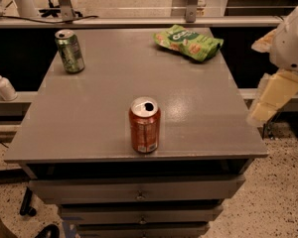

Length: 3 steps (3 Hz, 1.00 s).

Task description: Move green rice chip bag near green can

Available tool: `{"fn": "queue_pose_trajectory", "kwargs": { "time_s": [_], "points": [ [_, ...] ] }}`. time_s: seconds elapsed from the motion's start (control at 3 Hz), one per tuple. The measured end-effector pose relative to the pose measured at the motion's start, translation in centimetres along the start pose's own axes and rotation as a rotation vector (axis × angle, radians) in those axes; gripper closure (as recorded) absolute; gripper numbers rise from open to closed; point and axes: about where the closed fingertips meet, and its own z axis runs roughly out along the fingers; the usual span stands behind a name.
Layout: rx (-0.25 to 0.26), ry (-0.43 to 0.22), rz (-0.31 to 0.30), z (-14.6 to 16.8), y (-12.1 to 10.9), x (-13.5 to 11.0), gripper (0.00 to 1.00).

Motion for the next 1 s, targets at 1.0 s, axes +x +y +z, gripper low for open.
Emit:
{"fn": "queue_pose_trajectory", "kwargs": {
  "time_s": [1.0],
  "points": [
    [0.229, -0.202, 0.05, 8.2, -14.8, -2.9, 0.0]
  ]
}}
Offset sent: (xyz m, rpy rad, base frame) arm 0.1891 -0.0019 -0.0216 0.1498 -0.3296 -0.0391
